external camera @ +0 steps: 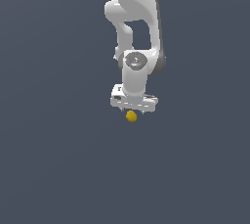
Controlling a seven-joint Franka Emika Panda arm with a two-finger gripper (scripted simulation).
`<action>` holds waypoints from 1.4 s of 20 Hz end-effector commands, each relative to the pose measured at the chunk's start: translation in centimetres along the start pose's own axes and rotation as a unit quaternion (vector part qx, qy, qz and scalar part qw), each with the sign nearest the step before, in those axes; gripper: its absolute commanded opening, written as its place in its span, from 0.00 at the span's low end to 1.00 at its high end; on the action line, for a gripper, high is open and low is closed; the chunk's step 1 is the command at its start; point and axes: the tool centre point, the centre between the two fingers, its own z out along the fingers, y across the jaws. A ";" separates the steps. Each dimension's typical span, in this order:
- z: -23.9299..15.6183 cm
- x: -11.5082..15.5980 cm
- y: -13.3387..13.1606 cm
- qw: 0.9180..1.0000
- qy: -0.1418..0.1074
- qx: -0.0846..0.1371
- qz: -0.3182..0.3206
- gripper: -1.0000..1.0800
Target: Pick up the object and move it to a goal position.
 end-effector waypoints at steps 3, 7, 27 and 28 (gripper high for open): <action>1.1 -0.5 0.2 1.000 0.001 -0.002 0.017 0.96; 1.2 -0.6 0.2 1.000 0.000 -0.002 0.018 0.96; 6.3 -0.6 0.3 1.000 0.001 -0.003 0.021 0.00; 6.3 -0.6 0.3 1.000 0.001 -0.003 0.021 0.00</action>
